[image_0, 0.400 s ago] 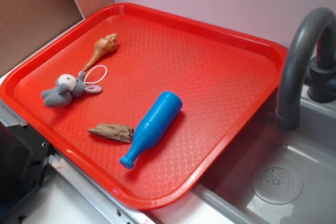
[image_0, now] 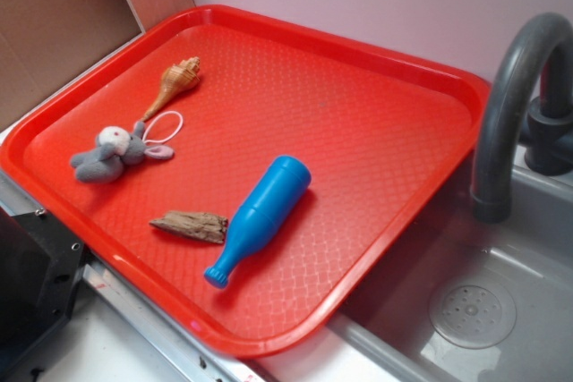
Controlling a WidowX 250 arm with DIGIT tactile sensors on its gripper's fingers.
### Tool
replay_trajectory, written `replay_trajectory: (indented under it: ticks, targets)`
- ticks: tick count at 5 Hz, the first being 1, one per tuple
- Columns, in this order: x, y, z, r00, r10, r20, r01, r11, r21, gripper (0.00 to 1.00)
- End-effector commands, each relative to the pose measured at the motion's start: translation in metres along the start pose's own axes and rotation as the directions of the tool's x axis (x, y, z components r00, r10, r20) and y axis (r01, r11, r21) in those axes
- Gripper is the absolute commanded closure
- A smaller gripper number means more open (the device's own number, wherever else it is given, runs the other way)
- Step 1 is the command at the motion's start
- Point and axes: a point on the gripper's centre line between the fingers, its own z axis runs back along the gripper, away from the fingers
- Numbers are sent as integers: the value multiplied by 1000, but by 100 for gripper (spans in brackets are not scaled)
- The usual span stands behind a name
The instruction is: Grab the blue bottle.
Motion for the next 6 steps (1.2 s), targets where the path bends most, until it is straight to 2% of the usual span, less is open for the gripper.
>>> replay_trajectory:
  ticks: [1, 2, 3, 5, 6]
  targets:
    - [33, -54, -30, 997, 12, 71, -11, 1000, -12, 0]
    - [47, -84, -55, 996, -9, 84, 14, 998, -60, 0]
    - [52, -96, -80, 997, 13, 73, -8, 998, -65, 0]
    - [53, -107, -125, 991, 130, 28, -128, 988, -84, 0]
    - [59, -111, -153, 987, 162, 2, -161, 985, -56, 0]
